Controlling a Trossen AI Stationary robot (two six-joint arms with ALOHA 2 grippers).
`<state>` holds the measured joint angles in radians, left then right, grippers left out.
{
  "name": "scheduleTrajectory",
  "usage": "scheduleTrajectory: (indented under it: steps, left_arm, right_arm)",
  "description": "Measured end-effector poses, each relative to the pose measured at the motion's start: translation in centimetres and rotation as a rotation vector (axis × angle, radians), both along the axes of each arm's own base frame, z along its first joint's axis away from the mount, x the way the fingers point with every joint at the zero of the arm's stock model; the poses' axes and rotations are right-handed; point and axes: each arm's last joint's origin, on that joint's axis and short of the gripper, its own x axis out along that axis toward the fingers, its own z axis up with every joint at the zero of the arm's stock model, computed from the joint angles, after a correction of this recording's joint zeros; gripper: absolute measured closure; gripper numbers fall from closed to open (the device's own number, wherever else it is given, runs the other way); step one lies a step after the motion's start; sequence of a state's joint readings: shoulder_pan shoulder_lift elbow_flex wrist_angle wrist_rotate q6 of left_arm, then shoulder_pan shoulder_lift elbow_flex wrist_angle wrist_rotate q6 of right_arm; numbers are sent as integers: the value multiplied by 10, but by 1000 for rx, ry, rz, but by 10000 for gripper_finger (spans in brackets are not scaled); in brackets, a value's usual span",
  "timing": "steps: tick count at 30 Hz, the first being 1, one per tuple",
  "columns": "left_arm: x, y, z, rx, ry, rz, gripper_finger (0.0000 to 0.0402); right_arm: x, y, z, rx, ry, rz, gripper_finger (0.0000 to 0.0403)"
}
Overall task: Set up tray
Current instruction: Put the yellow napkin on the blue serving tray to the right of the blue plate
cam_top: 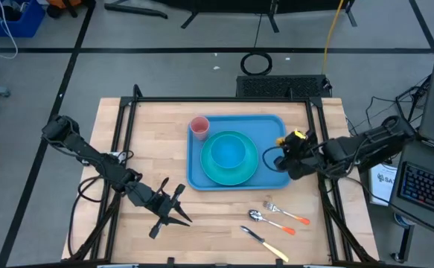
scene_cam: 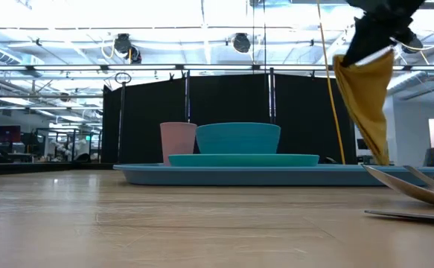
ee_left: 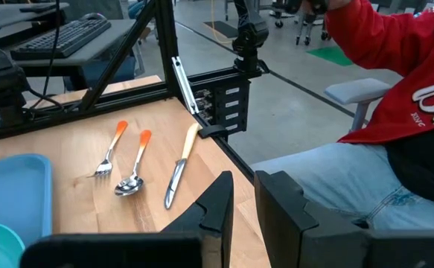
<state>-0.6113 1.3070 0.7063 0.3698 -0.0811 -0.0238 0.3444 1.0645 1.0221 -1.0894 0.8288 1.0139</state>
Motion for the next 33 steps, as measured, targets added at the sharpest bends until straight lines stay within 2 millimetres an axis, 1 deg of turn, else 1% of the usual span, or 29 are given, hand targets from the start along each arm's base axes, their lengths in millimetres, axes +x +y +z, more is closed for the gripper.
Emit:
scheduleTrajectory:
  steps: [7,13,20,24,26,29,33]
  left_arm:
    - [0,0,0,-3,2,1,339]
    - [0,0,0,-3,2,1,339]
    - [0,0,0,-2,3,1,339]
    - [0,0,0,-2,3,1,339]
    - [0,0,0,-2,3,1,339]
    - [0,0,0,-3,4,1,339]
    - [-2,-2,-1,-2,17,-6,339]
  right_arm:
    - [15,-17,16,-102,-19,23,403]
    - [19,-31,17,-118,15,5,403]
    - [23,-56,21,-164,38,-52,403]
    - [28,-71,26,-217,38,-56,403]
    - [28,-78,27,-216,43,-59,403]
    - [29,-80,22,-213,80,-67,403]
    - [32,-73,-2,-107,116,-13,403]
